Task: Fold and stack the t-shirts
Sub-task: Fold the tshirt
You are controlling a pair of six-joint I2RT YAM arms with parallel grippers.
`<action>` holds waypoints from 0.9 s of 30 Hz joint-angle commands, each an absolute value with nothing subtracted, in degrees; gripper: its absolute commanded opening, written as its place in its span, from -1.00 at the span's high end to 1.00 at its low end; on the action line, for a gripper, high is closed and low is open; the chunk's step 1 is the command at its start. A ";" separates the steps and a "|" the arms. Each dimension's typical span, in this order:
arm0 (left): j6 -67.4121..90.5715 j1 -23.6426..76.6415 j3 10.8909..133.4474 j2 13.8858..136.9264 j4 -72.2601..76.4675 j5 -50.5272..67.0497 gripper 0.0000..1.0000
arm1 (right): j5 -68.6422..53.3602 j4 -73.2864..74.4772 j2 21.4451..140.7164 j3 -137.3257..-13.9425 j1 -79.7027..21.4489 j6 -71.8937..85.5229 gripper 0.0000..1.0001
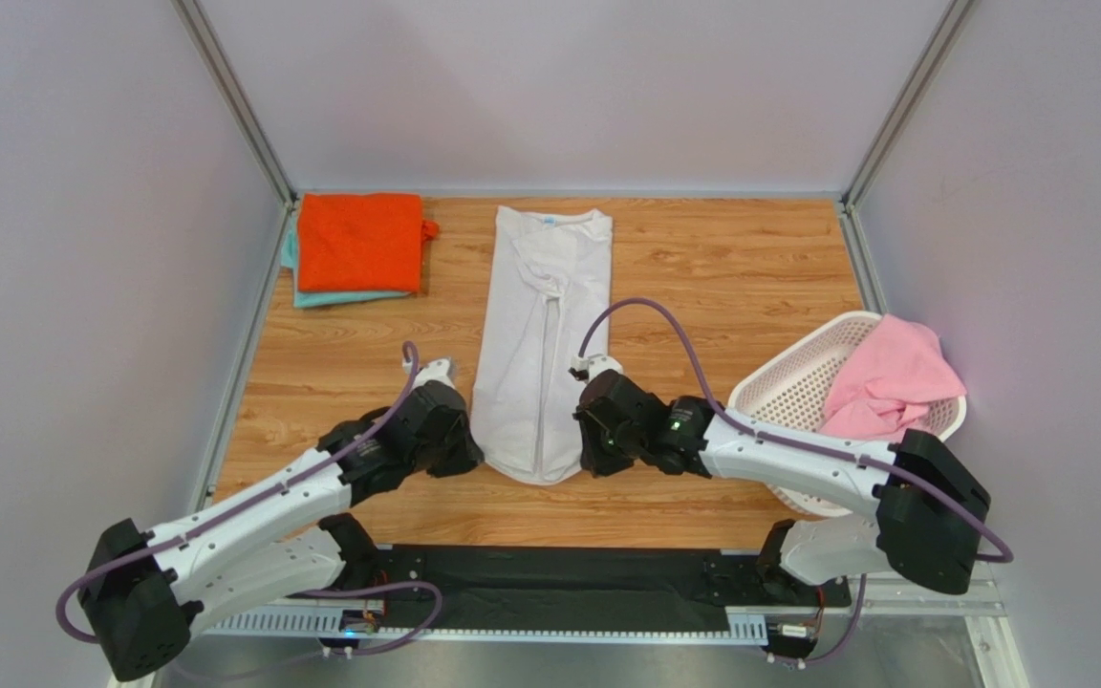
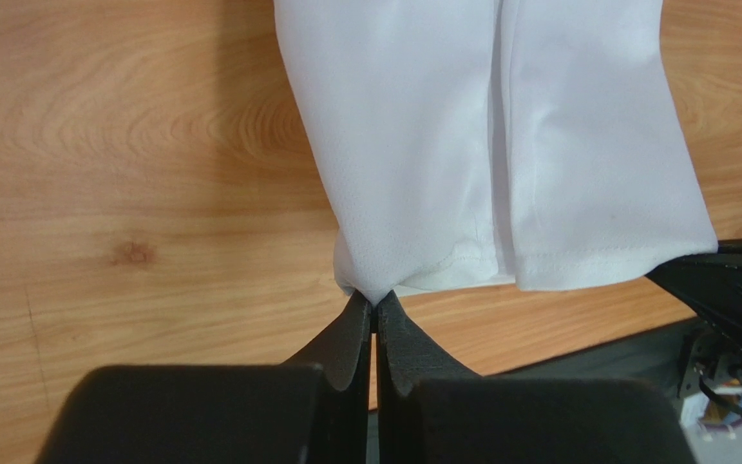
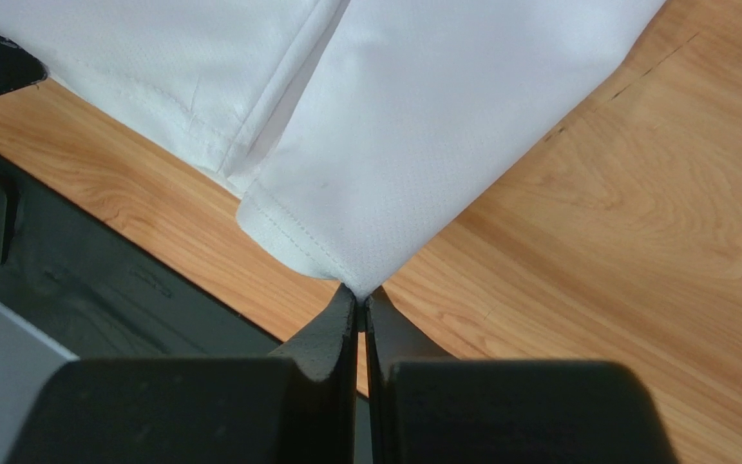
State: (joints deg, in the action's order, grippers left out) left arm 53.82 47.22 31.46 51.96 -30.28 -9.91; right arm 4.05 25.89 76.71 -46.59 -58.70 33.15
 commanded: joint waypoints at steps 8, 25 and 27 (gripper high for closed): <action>65.64 55.01 27.60 34.29 -42.88 -7.46 1.00 | -1.94 32.52 67.94 -45.70 -64.42 36.21 0.99; 63.11 58.01 38.49 42.09 -46.32 -22.14 1.00 | 9.49 36.12 67.32 -49.66 -62.76 35.77 0.97; 61.97 57.75 41.04 45.68 -46.05 -23.02 1.00 | 10.28 36.04 67.32 -50.27 -61.27 34.98 0.97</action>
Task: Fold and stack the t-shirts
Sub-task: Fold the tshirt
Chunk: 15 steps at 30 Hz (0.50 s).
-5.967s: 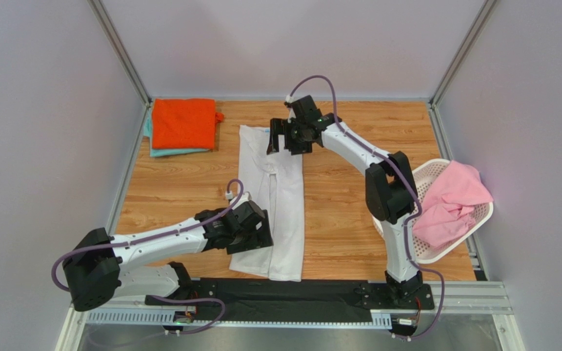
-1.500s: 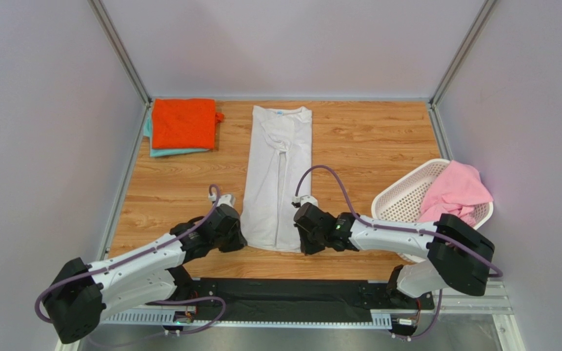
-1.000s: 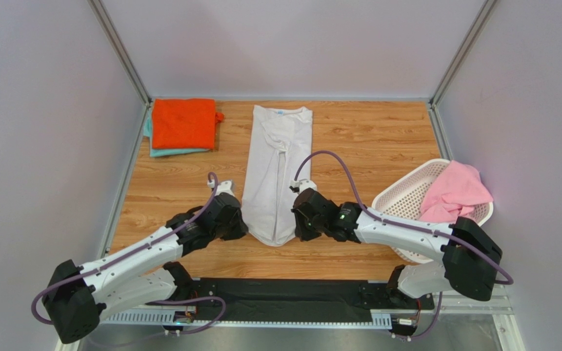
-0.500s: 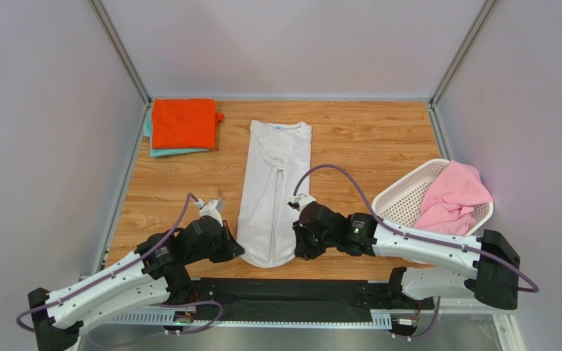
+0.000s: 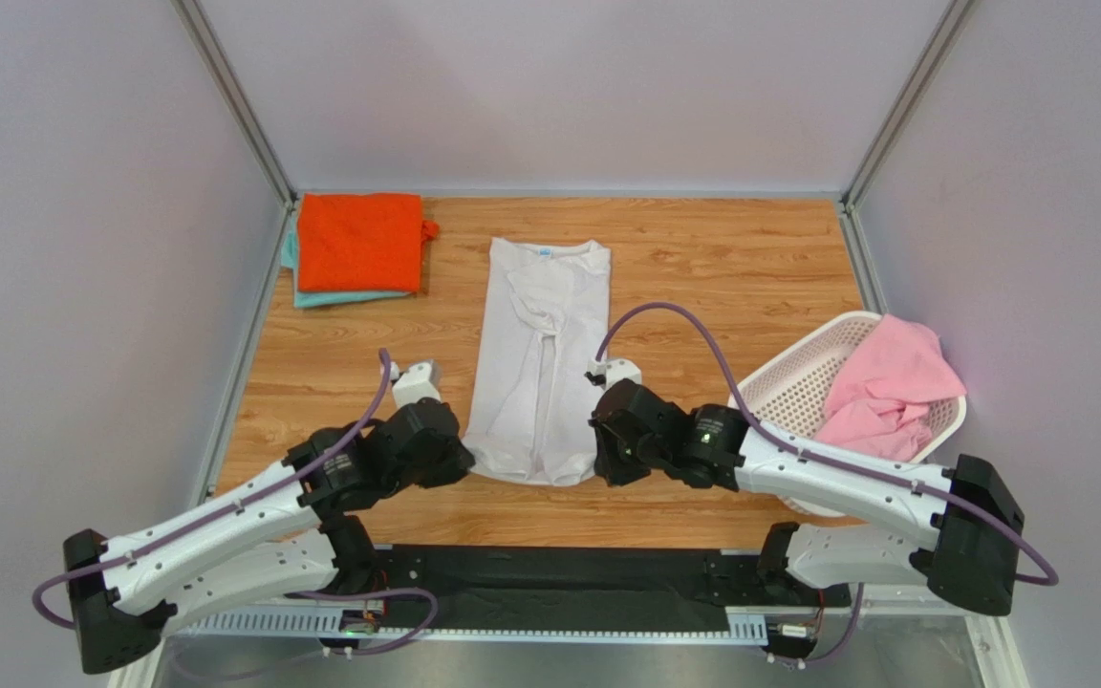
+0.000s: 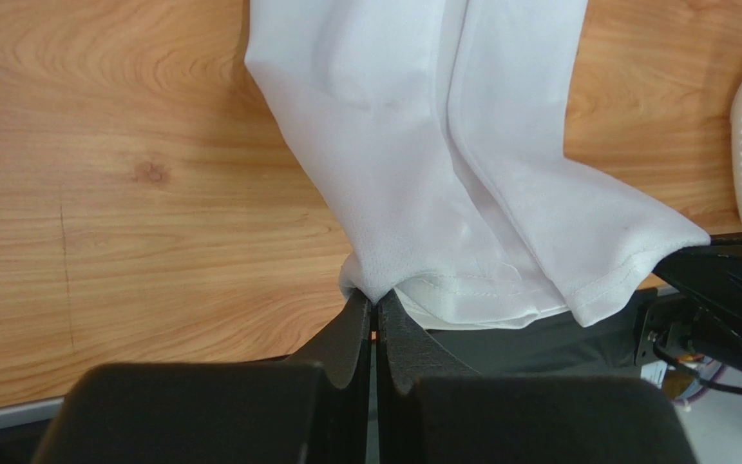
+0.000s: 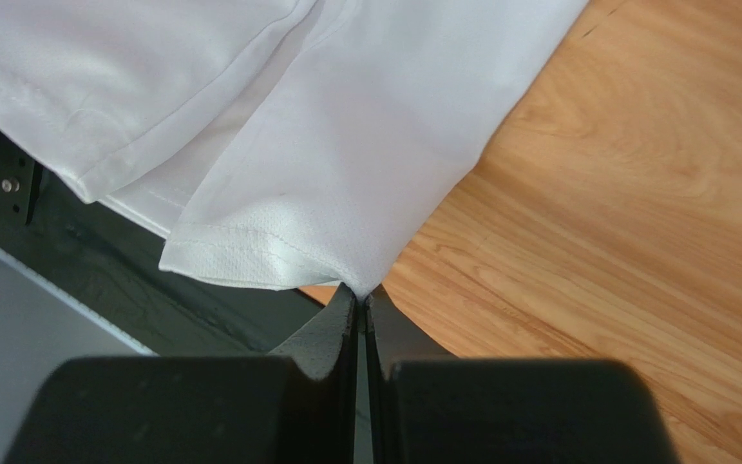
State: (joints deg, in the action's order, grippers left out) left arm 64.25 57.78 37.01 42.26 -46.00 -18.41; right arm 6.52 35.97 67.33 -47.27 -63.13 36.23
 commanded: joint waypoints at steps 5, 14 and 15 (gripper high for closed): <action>59.15 53.89 47.45 52.72 -46.85 -23.82 1.00 | 9.93 35.86 68.81 -53.43 -57.57 31.56 0.95; 51.16 46.15 54.40 62.73 -40.17 -19.79 1.00 | 9.06 34.54 73.47 -60.20 -48.97 26.55 0.95; 50.80 45.62 55.36 63.88 -40.34 -19.51 1.00 | 8.62 34.37 74.00 -60.64 -48.43 26.28 0.95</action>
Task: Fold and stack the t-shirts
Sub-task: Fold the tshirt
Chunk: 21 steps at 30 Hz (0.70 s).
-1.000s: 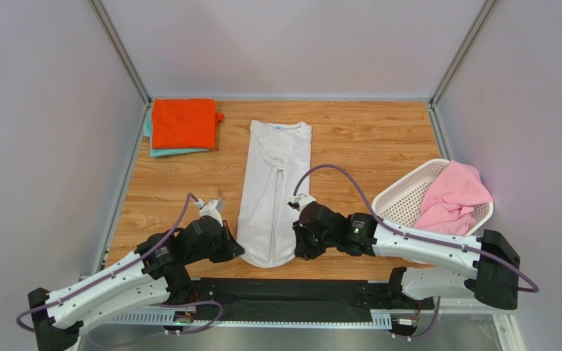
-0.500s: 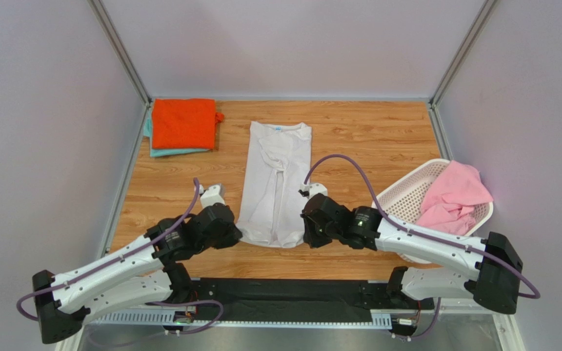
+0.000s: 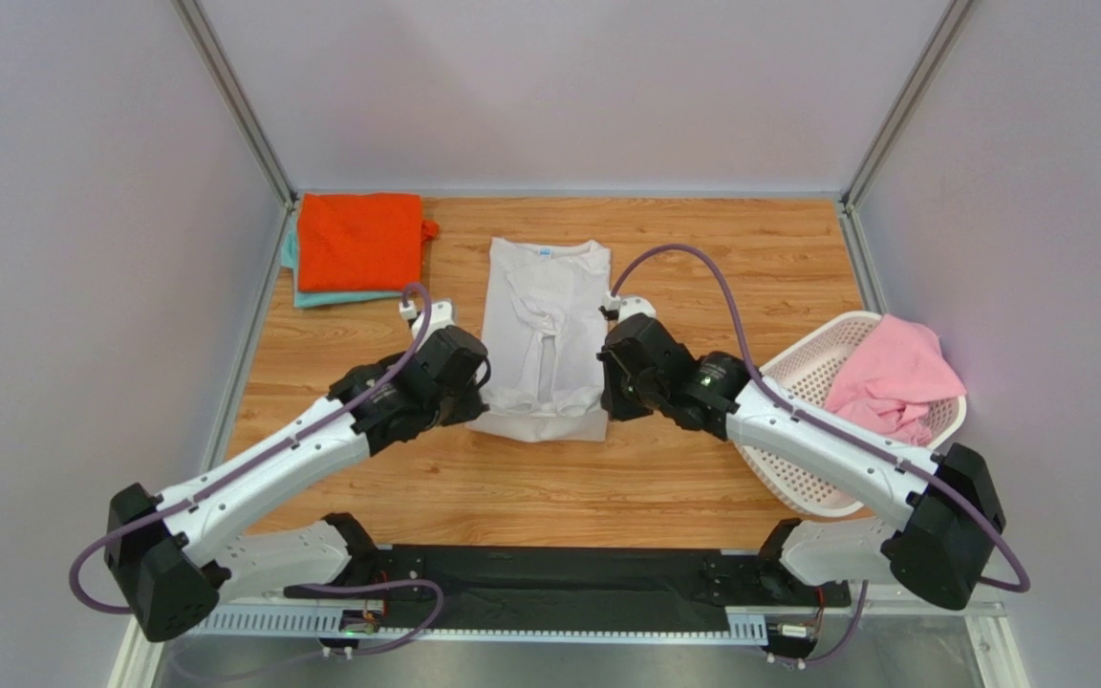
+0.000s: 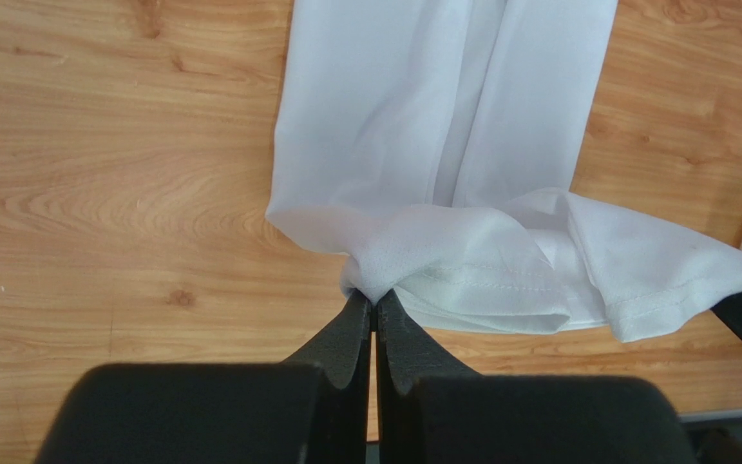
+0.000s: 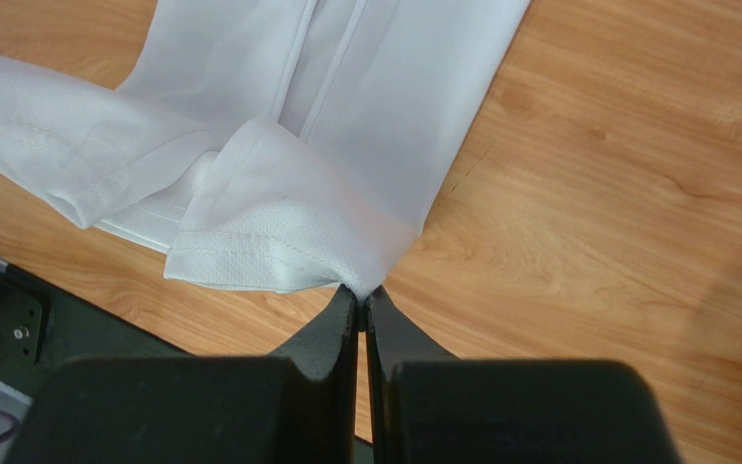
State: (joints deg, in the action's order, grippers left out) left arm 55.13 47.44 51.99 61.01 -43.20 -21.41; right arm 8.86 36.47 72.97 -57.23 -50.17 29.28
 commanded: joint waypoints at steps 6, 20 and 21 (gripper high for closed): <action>48.17 42.02 61.25 69.95 -38.41 -18.28 1.00 | 5.37 33.66 79.01 -65.12 -43.95 24.43 0.95; 41.58 32.00 70.75 88.23 -34.45 -9.23 1.00 | 0.88 31.46 92.10 -74.09 -35.86 22.59 0.95; 41.31 31.21 71.88 90.16 -34.37 -8.71 1.00 | -0.95 31.38 93.68 -74.96 -35.34 22.41 0.95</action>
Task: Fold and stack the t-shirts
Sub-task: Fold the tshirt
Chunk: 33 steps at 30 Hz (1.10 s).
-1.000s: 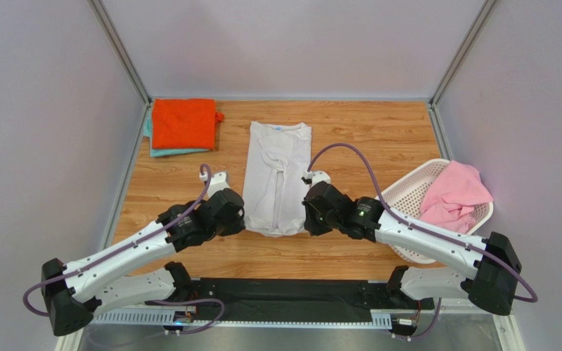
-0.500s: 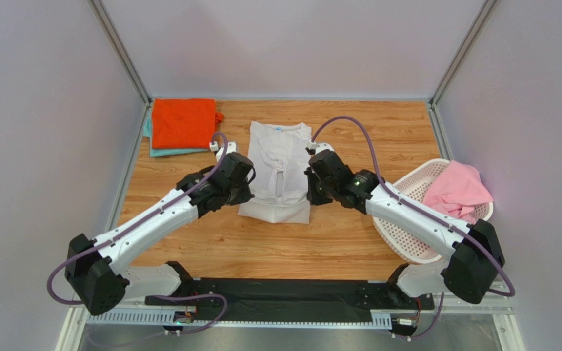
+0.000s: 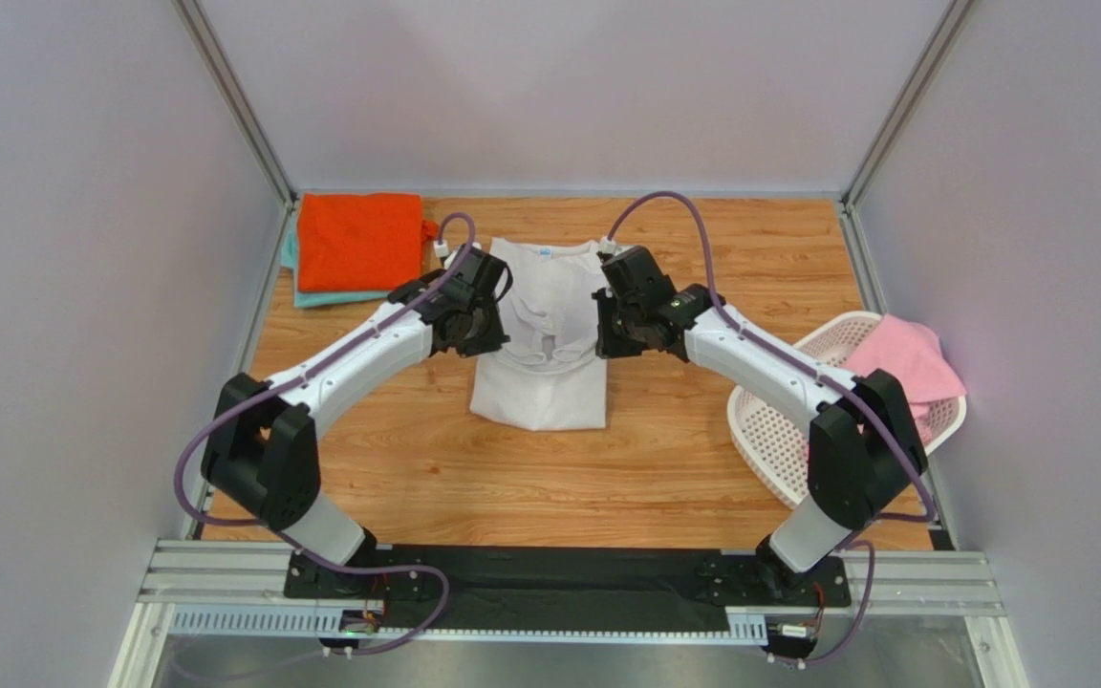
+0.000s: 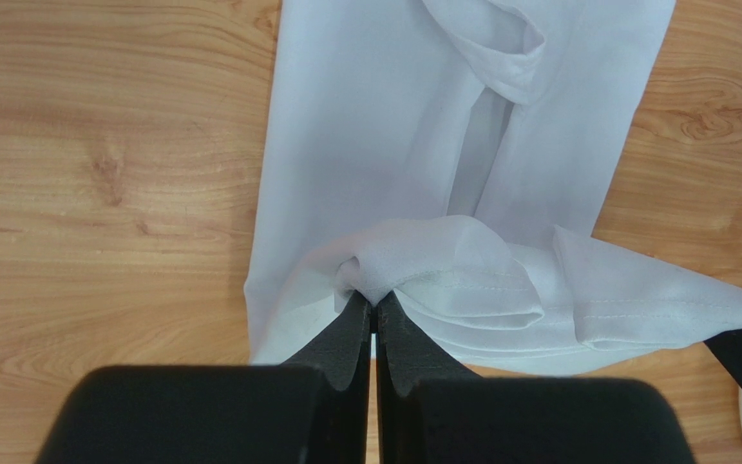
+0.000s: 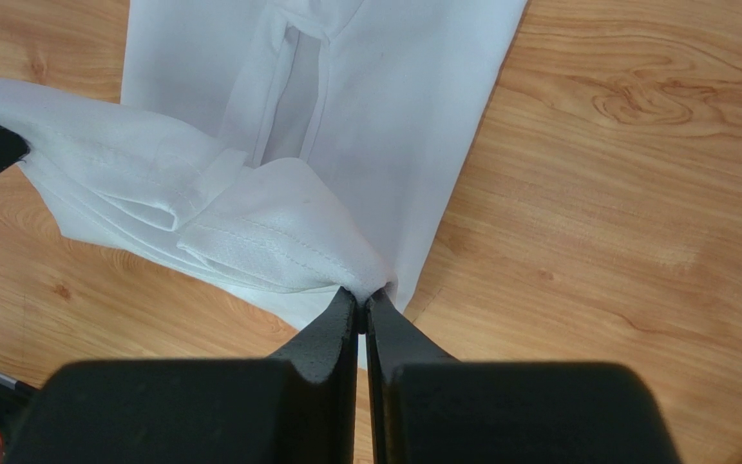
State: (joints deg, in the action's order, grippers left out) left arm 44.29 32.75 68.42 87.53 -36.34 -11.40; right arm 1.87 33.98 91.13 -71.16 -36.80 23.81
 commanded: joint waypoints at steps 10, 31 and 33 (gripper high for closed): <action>39.73 27.51 75.58 98.17 -34.10 -6.06 1.00 | -4.74 30.23 102.74 -79.63 -31.29 22.41 0.95; 36.83 24.61 81.04 106.88 -33.05 1.84 -0.42 | -5.27 28.30 113.12 -84.81 -28.39 24.35 0.47; 36.56 24.61 80.86 106.00 -32.87 2.19 -0.57 | -5.19 28.39 112.59 -84.81 -28.30 24.35 0.41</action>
